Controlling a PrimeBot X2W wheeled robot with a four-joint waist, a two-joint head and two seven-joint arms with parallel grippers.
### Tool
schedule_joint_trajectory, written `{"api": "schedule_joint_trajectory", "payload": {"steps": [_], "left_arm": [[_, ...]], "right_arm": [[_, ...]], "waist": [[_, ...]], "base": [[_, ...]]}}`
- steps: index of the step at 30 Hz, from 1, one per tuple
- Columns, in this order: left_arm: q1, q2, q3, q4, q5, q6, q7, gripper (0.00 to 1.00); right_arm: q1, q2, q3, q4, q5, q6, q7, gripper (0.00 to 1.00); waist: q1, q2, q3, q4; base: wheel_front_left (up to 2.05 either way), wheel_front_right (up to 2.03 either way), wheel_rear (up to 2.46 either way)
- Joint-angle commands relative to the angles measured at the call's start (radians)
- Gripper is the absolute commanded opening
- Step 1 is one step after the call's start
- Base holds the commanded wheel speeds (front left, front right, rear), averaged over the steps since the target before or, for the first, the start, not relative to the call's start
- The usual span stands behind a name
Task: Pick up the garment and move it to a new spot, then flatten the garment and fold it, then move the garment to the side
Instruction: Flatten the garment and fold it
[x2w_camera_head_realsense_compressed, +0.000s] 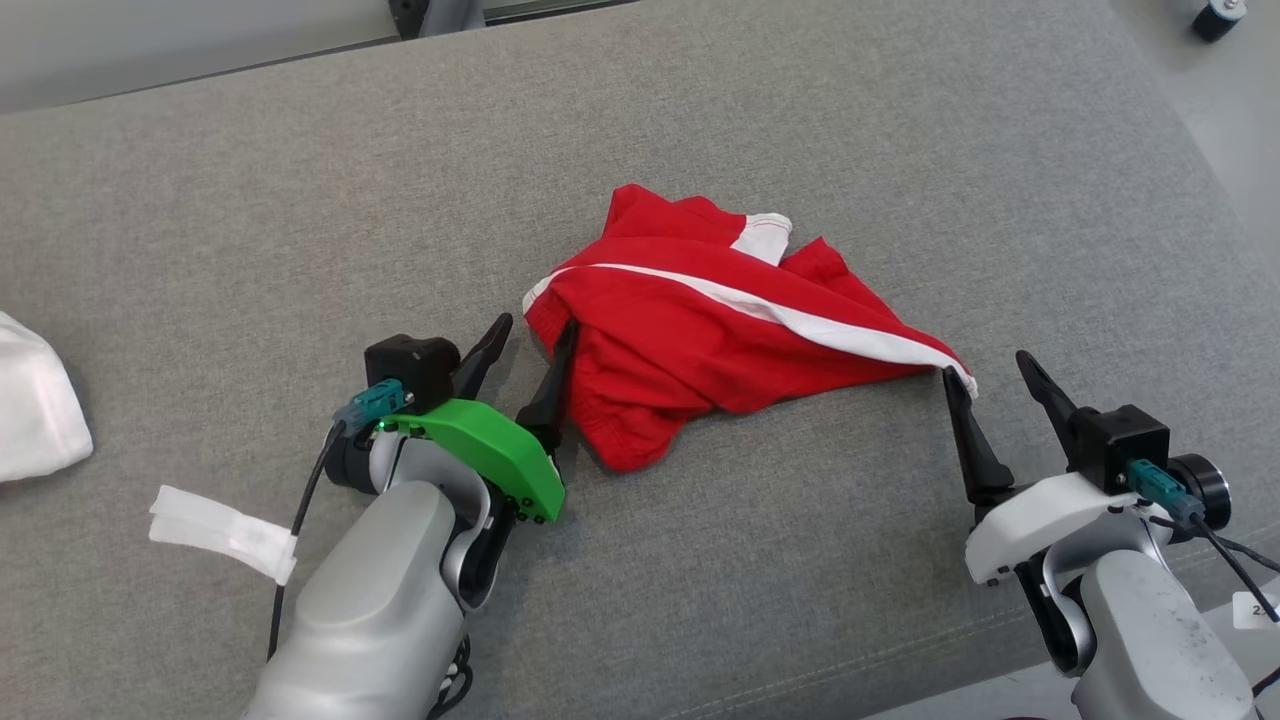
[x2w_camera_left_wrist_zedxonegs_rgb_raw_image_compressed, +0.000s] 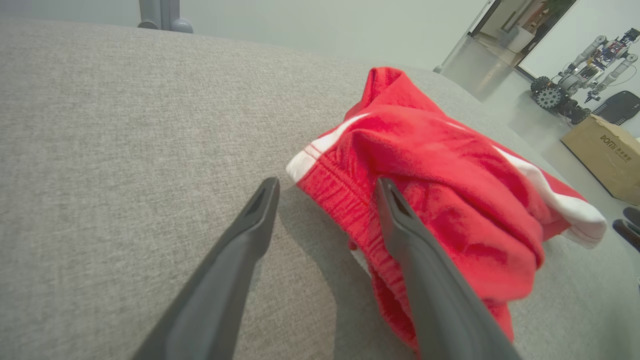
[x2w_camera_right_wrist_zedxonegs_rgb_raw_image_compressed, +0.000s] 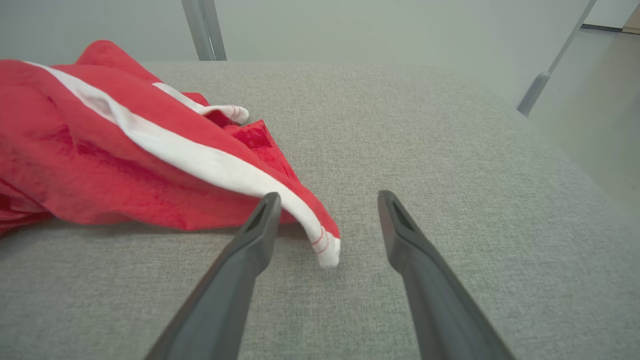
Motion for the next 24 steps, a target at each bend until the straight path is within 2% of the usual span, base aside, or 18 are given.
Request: {"api": "schedule_joint_trajectory", "payload": {"steps": [1, 5, 13, 20, 21, 22, 23, 24], "left_arm": [[-0.016, 0.009, -0.012, 0.008, -0.025, -0.002, 0.001, 1.00], [-0.034, 0.024, -0.088, 0.015, -0.121, -0.002, 0.003, 1.00], [-0.038, 0.042, -0.169, -0.030, -0.304, -0.002, 0.029, 1.00], [-0.041, 0.075, -0.239, -0.091, -0.399, -0.002, 0.037, 1.00], [-0.045, 0.082, -0.252, -0.101, -0.410, -0.002, 0.035, 0.89], [-0.047, 0.088, -0.267, -0.108, -0.421, -0.002, 0.034, 0.65], [-0.053, 0.094, -0.279, -0.117, -0.427, -0.002, 0.030, 0.50], [-0.062, 0.101, -0.289, -0.123, -0.427, -0.002, 0.025, 0.42]], "right_arm": [[0.008, 0.004, -0.003, 0.000, 0.000, -0.001, 0.000, 1.00], [0.008, 0.011, -0.004, 0.005, -0.004, -0.001, 0.000, 1.00], [-0.006, 0.022, 0.000, 0.004, 0.003, -0.001, 0.000, 1.00], [-0.004, 0.027, 0.000, 0.005, 0.010, -0.001, 0.000, 1.00], [-0.004, 0.030, 0.002, 0.005, 0.008, -0.001, 0.000, 1.00], [-0.005, 0.032, 0.004, 0.005, 0.008, -0.001, 0.000, 1.00], [-0.006, 0.032, 0.005, 0.005, 0.009, -0.001, 0.000, 1.00], [-0.009, 0.032, 0.006, 0.006, 0.010, -0.001, 0.000, 1.00]], "waist": [[-0.0001, 0.0000, 0.010, -0.009], [-0.0001, 0.0000, 0.015, -0.008], [-0.0001, 0.0000, 0.020, 0.004], [-0.0001, 0.0000, 0.023, 0.013], [-0.0001, 0.0000, 0.024, 0.013], [-0.0001, 0.0000, 0.025, 0.013], [-0.0001, 0.0000, 0.027, 0.012], [-0.0001, 0.0000, 0.029, 0.011]], "base": [[0.00, 0.00, 0.00], [0.00, 0.00, 0.00], [0.00, 0.00, 0.00], [0.00, 0.00, 0.00], [0.00, 0.00, 0.00], [0.00, 0.00, 0.00], [0.00, 0.00, 0.00], [0.00, 0.00, 0.00]]}}
